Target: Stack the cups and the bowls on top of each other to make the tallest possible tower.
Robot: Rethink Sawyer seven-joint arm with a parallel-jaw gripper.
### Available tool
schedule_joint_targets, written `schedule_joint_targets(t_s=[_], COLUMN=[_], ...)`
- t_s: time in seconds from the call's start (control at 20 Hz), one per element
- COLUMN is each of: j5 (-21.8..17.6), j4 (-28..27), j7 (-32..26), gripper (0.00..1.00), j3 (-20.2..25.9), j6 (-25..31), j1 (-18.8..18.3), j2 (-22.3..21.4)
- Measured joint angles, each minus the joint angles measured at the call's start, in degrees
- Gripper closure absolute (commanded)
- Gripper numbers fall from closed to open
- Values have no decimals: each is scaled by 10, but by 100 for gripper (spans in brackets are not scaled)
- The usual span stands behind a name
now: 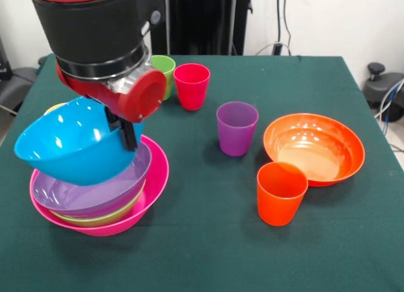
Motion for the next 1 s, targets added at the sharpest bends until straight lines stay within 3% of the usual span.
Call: schedule_joint_targets(t_s=[0.25, 0.55, 1.0], j5=[4, 4, 3], j4=[63, 143, 200], j7=[0, 0, 0], gripper=[100, 100, 100], j3=[-3, -4, -4], j6=[-35, -116, -176], j1=[-19, -40, -49], j2=[-27, -48, -48])
